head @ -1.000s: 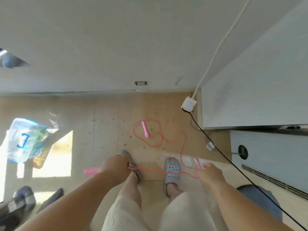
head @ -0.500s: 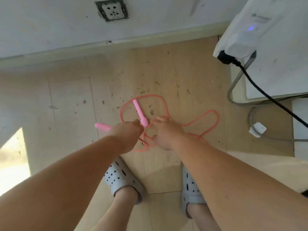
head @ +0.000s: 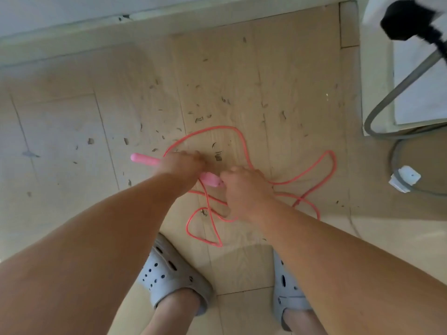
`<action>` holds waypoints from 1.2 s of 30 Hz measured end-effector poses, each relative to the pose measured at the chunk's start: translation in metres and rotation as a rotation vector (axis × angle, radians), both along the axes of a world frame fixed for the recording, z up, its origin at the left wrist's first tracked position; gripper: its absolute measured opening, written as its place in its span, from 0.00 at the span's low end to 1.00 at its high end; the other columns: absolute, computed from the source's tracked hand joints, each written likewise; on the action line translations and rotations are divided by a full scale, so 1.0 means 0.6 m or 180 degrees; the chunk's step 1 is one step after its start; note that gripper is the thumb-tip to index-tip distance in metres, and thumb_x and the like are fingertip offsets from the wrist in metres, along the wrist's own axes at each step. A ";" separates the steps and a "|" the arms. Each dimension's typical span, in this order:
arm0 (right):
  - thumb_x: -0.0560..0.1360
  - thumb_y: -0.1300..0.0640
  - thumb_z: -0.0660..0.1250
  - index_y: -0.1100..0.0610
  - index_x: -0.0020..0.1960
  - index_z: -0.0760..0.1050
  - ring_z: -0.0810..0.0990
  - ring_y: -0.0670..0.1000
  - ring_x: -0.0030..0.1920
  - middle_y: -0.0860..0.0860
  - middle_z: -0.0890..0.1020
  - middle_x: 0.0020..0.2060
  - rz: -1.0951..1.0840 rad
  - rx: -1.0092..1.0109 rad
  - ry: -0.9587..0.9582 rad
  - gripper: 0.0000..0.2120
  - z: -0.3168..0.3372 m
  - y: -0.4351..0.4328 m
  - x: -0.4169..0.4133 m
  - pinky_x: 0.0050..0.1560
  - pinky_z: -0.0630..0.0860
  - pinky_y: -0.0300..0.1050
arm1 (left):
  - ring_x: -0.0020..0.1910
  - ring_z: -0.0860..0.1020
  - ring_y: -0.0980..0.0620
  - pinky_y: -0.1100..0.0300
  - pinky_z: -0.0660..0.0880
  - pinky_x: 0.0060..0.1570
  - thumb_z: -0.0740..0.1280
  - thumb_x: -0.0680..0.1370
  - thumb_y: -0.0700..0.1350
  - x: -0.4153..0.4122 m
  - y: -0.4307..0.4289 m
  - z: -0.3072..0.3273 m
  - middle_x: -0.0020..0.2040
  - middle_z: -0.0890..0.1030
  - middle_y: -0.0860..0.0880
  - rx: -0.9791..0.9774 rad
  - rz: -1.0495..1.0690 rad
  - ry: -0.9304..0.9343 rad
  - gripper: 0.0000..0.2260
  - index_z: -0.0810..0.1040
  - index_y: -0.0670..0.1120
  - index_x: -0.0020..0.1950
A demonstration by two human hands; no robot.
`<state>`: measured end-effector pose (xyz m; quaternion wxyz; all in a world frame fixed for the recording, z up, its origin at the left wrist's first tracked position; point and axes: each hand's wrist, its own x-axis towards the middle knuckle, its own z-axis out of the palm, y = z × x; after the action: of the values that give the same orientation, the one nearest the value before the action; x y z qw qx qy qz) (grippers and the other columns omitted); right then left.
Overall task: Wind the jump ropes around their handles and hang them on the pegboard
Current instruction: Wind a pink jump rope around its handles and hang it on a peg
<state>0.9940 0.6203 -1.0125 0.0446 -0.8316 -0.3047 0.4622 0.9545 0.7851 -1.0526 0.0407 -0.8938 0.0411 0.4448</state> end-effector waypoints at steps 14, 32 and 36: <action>0.70 0.38 0.75 0.43 0.76 0.65 0.74 0.48 0.66 0.44 0.76 0.68 -0.1220 0.0549 0.1143 0.39 0.543 -0.025 0.047 0.66 0.69 0.44 | 0.47 0.76 0.46 0.55 0.66 0.39 0.63 0.80 0.47 -0.048 -0.036 0.611 0.43 0.79 0.51 -0.0795 0.1460 -0.0800 0.03 0.75 0.50 0.49; 0.72 0.41 0.75 0.22 0.71 0.50 0.70 0.38 0.67 0.31 0.66 0.65 -0.1439 0.2481 0.0675 0.41 1.321 -0.204 0.051 0.69 0.70 0.45 | 0.51 0.78 0.45 0.54 0.67 0.43 0.55 0.84 0.52 -0.050 -0.237 1.397 0.51 0.82 0.48 -0.0460 0.1428 -0.1800 0.09 0.71 0.50 0.53; 0.69 0.45 0.79 0.36 0.70 0.60 0.66 0.33 0.68 0.35 0.67 0.66 -0.1822 0.2820 0.0333 0.37 1.319 -0.231 0.036 0.71 0.68 0.41 | 0.47 0.80 0.41 0.53 0.73 0.41 0.61 0.81 0.50 -0.021 -0.251 1.443 0.49 0.81 0.47 -0.0740 0.2065 -0.1927 0.05 0.67 0.50 0.50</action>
<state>1.0154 0.4815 -0.2212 0.5313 -0.7588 -0.2289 0.2994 0.9421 0.6344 -0.1865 -0.1911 -0.9488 -0.2050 0.1457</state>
